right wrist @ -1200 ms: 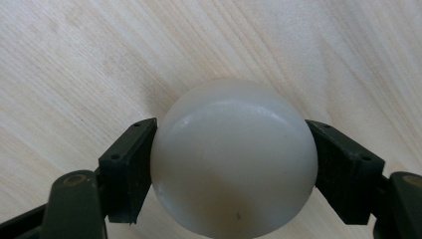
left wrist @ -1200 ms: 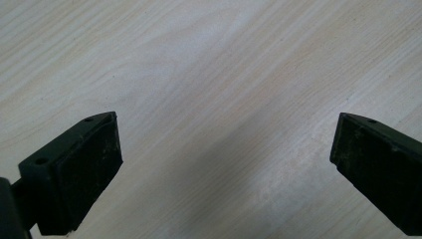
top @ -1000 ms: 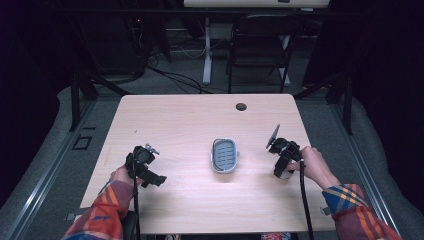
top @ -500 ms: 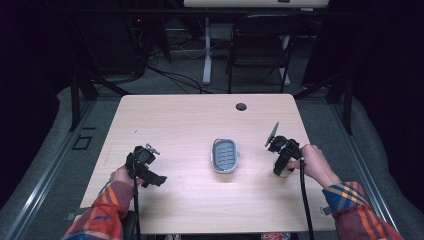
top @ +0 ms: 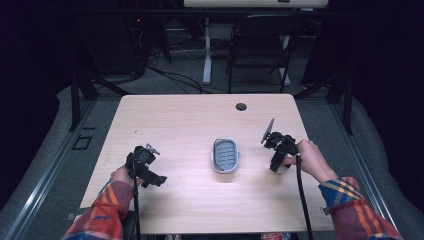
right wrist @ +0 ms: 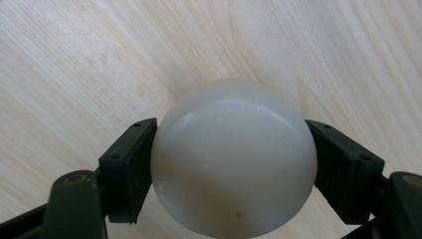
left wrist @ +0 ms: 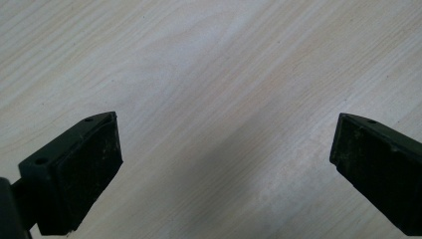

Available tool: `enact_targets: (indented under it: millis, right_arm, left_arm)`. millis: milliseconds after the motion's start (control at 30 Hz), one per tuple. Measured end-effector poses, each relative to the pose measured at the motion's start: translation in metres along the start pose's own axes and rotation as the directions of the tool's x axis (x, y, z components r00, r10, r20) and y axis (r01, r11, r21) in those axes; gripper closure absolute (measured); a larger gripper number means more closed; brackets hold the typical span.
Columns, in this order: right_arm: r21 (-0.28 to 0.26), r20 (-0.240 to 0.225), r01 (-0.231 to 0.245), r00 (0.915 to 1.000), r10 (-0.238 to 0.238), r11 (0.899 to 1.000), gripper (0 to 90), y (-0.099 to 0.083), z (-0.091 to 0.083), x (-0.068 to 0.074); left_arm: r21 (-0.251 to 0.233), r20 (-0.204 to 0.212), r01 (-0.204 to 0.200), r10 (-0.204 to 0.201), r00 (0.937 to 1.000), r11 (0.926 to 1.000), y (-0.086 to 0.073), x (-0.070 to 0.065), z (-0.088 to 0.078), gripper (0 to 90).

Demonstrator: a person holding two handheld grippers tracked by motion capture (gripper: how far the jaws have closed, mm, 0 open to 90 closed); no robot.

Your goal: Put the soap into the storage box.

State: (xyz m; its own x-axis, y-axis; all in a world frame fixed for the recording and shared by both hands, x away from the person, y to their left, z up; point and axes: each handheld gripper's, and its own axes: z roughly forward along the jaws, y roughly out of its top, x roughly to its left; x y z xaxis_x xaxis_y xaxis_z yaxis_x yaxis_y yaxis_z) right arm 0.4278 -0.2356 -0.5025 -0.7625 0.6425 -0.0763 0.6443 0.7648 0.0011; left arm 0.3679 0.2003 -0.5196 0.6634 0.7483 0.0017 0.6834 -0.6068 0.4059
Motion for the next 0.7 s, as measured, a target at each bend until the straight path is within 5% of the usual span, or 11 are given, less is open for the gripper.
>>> enact_targets:
  millis: [700]
  right_arm:
    - [0.004, 0.009, 0.043, 0.999, -0.043, 0.999, 24.4, 0.027, -0.015, 0.005]
  left_arm:
    - [-0.001, -0.002, -0.003, 0.003, 1.0, 1.0, 0.0, 0.0, 0.0, 0.0]
